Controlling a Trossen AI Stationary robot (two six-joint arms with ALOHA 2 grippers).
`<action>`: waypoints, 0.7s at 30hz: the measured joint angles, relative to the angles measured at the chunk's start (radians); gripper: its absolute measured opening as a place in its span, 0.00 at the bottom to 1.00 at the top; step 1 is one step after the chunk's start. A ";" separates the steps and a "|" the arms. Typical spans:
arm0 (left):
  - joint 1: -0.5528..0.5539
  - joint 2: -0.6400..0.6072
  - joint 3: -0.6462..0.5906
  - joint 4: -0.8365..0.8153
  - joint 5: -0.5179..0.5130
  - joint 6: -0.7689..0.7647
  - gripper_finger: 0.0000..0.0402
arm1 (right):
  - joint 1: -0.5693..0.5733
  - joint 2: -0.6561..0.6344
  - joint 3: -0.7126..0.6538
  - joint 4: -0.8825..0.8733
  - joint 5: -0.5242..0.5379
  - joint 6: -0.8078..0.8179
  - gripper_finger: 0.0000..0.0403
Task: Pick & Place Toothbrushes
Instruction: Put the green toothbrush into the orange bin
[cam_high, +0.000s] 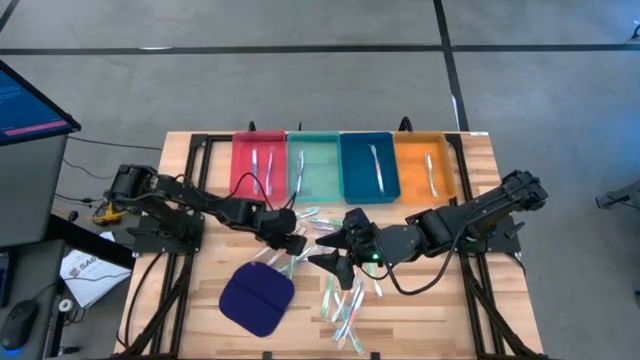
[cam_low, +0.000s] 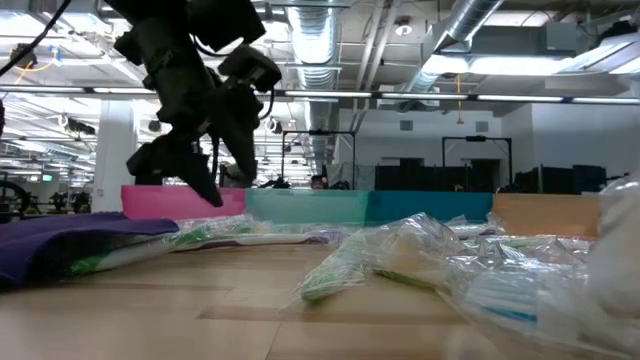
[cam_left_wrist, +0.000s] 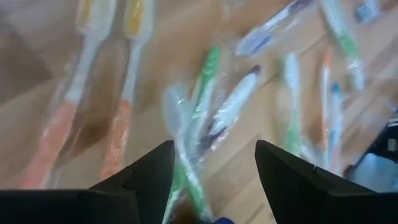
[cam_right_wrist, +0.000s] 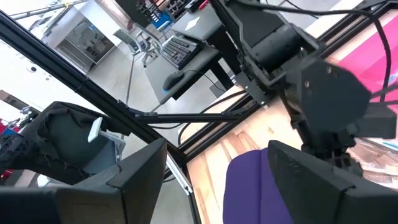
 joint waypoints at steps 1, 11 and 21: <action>-0.005 0.005 -0.001 -0.011 0.000 0.000 0.54 | 0.000 0.000 0.000 0.001 0.000 0.000 0.68; -0.029 0.072 -0.001 0.008 0.001 -0.022 0.54 | -0.001 0.000 0.000 0.010 0.001 -0.015 0.68; -0.033 0.108 -0.001 0.014 -0.008 -0.020 0.54 | -0.006 0.000 0.000 0.010 0.001 -0.026 0.68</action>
